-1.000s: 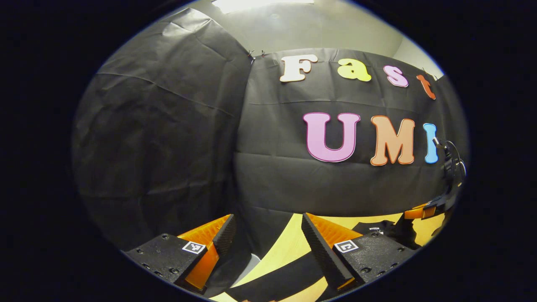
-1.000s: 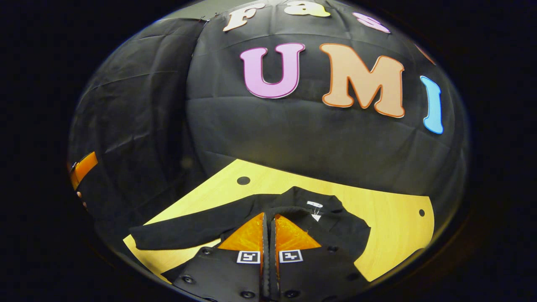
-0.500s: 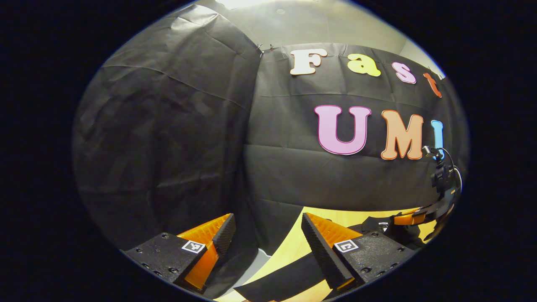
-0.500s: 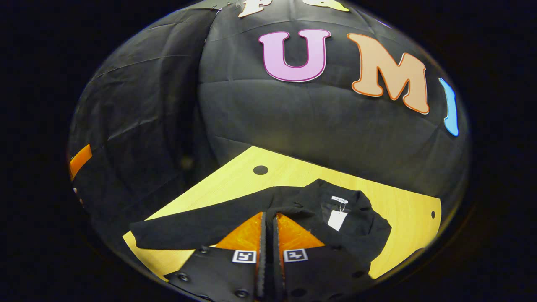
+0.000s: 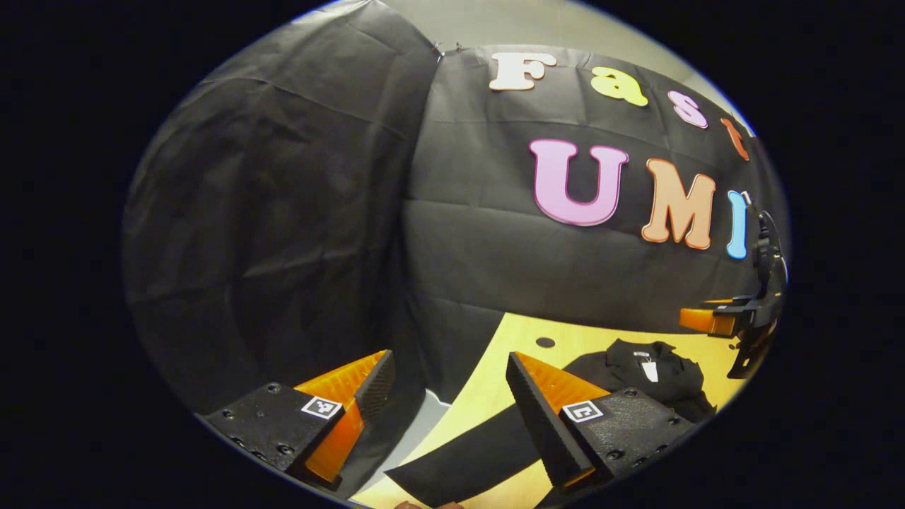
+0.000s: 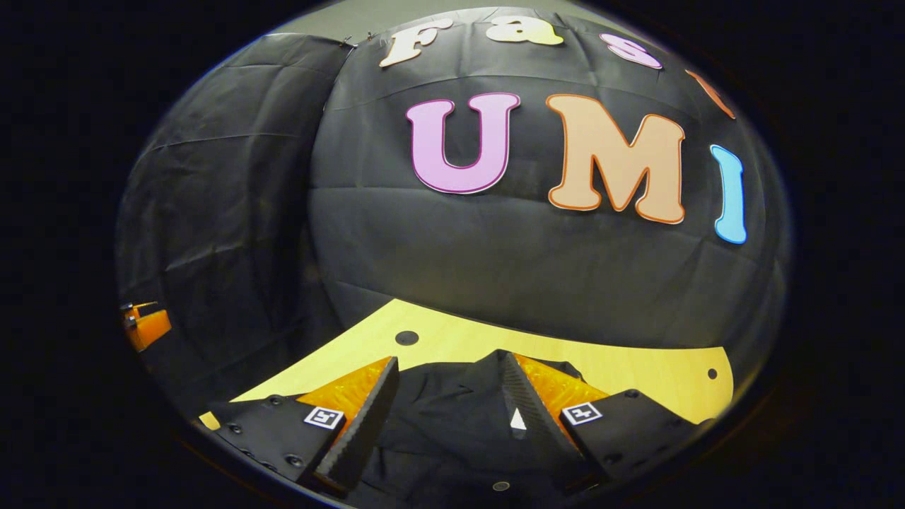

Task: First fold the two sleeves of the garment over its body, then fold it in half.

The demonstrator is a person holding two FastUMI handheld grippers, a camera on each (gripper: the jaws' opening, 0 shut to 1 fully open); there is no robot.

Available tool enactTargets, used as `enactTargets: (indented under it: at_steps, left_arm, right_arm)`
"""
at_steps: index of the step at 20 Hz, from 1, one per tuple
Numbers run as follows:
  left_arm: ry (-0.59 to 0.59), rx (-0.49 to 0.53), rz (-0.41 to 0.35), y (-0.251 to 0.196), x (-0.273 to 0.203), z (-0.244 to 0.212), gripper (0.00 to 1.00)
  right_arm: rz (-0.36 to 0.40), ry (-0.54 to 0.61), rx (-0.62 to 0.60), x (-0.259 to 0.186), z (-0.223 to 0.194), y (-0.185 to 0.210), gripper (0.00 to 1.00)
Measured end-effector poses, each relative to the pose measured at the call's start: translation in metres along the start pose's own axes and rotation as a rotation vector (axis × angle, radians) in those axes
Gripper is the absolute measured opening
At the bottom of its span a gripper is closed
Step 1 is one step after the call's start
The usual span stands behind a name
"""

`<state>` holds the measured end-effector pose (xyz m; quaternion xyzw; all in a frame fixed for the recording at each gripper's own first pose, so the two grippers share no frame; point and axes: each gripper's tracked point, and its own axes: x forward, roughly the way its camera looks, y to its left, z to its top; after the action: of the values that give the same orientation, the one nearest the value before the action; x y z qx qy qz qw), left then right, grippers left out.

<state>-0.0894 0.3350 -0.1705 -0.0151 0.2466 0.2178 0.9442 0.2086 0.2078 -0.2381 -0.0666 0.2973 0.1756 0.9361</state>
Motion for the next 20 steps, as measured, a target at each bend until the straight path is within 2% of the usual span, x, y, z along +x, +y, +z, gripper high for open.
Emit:
enactTargets:
  at_steps: [8,12,13,15,17,20]
  left_arm:
    - [0.371,-0.094,-0.01,0.006,0.017,-0.107,0.99]
    - [0.496,-0.127,-0.009,0.006,0.014,-0.148,1.0]
    - [0.531,-0.134,-0.013,0.005,0.013,-0.158,0.99]
    - [0.593,-0.135,-0.007,0.007,0.011,-0.181,0.97]
    - [0.634,-0.133,-0.004,0.008,0.009,-0.195,0.97]
    - [0.665,-0.12,0.014,0.01,0.01,-0.21,0.97]
  right_arm:
    - [-0.053,0.051,-0.066,-0.012,-0.021,-0.017,0.99]
    - [-0.067,0.068,-0.068,-0.015,-0.026,-0.022,0.99]
    - [-0.07,0.072,-0.066,-0.016,-0.027,-0.023,0.96]
    - [-0.074,0.081,-0.067,-0.016,-0.031,-0.025,0.99]
    - [-0.08,0.097,-0.069,-0.018,-0.036,-0.028,0.96]
    - [-0.087,0.106,-0.066,-0.022,-0.04,-0.032,0.99]
